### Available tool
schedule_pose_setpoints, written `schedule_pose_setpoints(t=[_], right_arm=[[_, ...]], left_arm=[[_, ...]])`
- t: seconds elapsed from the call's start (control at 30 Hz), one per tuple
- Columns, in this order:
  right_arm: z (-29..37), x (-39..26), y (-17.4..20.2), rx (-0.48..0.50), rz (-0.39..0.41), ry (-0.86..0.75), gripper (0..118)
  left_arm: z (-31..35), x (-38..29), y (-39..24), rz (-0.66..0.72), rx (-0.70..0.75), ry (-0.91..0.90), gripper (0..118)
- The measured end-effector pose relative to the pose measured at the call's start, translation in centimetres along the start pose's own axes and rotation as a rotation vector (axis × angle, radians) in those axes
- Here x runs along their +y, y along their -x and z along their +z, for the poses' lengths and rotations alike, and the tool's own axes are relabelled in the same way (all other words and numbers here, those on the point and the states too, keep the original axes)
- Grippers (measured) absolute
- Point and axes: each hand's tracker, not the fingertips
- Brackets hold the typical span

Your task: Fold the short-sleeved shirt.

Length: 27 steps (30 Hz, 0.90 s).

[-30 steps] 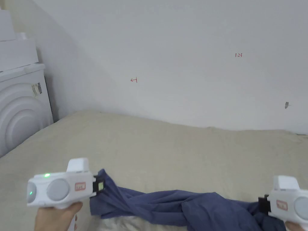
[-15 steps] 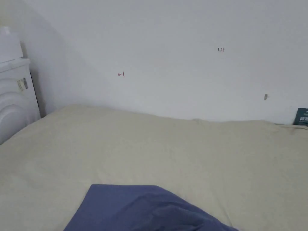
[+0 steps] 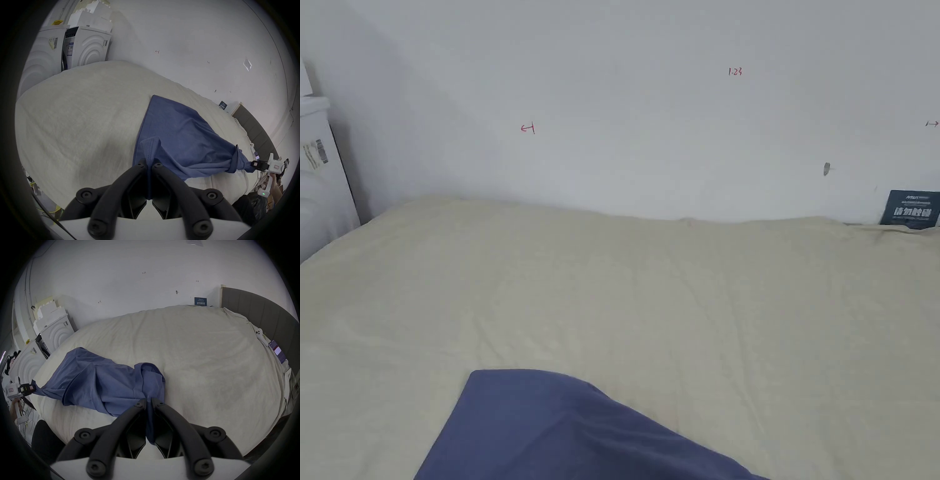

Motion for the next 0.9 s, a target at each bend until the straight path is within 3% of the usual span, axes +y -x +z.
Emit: schedule_pose_setpoints(t=[0.13, 0.17, 0.2, 0.23, 0.27, 0.3, 0.33, 0.53, 0.8, 0.9], right_arm=[[0.1, -0.1, 0.1, -0.002, -0.002, -0.010, 6], [0.2, -0.1, 0.1, -0.016, 0.026, -0.009, 24], [0.5, -0.2, 0.2, -0.063, 0.056, -0.006, 49], [1.0, -0.4, 0.3, -0.106, 0.063, -0.038, 74], [1.7, -0.5, 0.3, -0.127, 0.072, -0.051, 86], [2.7, -0.5, 0.4, -0.127, 0.078, -0.065, 87], [3.8, -0.4, 0.8, -0.135, 0.085, -0.101, 87], [10.1, -1.3, 4.9, -0.112, 0.121, -0.241, 87], [13.9, -6.1, 10.6, 0.002, 0.040, -0.255, 87], [14.6, -7.0, 11.9, 0.027, 0.017, -0.256, 87]], left_arm=[[0.3, 0.4, -0.6, -0.034, -0.001, -0.006, 8], [0.4, 0.4, -0.8, -0.053, 0.012, -0.006, 22], [0.8, 0.3, -0.9, -0.077, 0.033, -0.019, 40], [1.2, 0.3, -1.0, -0.106, 0.063, -0.046, 63], [1.7, 0.4, -1.2, -0.117, 0.093, -0.056, 88], [2.5, 0.6, -1.6, -0.138, 0.111, -0.064, 101], [3.4, 0.7, -2.0, -0.164, 0.110, -0.090, 106], [9.2, 0.1, -6.6, -0.238, 0.056, -0.229, 105], [13.5, -6.1, -11.6, -0.209, -0.018, -0.275, 104], [14.7, -7.7, -13.5, -0.271, -0.021, -0.262, 98]])
